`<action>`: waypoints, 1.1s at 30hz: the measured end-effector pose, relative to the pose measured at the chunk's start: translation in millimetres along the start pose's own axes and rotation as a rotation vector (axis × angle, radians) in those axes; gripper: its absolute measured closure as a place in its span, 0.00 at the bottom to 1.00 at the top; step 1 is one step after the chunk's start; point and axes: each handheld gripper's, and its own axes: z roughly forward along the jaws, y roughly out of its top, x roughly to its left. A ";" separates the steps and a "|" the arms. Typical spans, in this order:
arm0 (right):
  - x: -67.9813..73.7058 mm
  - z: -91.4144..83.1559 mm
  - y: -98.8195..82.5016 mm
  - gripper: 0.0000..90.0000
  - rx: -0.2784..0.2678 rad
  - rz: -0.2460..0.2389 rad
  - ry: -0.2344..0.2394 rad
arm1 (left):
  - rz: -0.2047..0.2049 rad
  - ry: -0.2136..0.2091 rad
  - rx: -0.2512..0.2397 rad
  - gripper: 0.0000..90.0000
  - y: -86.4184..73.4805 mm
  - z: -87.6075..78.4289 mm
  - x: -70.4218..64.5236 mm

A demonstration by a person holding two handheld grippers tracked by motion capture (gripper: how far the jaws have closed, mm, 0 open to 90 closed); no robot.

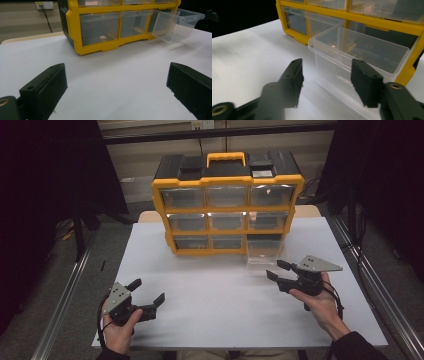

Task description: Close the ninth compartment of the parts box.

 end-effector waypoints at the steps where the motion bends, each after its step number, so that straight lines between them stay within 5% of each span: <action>1: 0.0 0.0 0.0 0.53 0.000 0.000 0.000 | 0.000 0.000 0.000 0.03 0.0 0.0 0.0; 7: 0.3 0.4 -3.4 0.74 0.002 -0.007 0.025 | 0.002 -0.001 -0.001 0.03 0.0 0.0 0.0; 20: -0.1 6.7 -7.7 0.99 0.035 -0.024 0.053 | 0.005 0.000 -0.003 0.03 0.2 -0.1 -0.8; 33: -4.9 12.7 -11.2 1.00 0.055 -0.017 0.057 | 0.002 -0.003 -0.004 0.03 0.2 -0.1 -0.9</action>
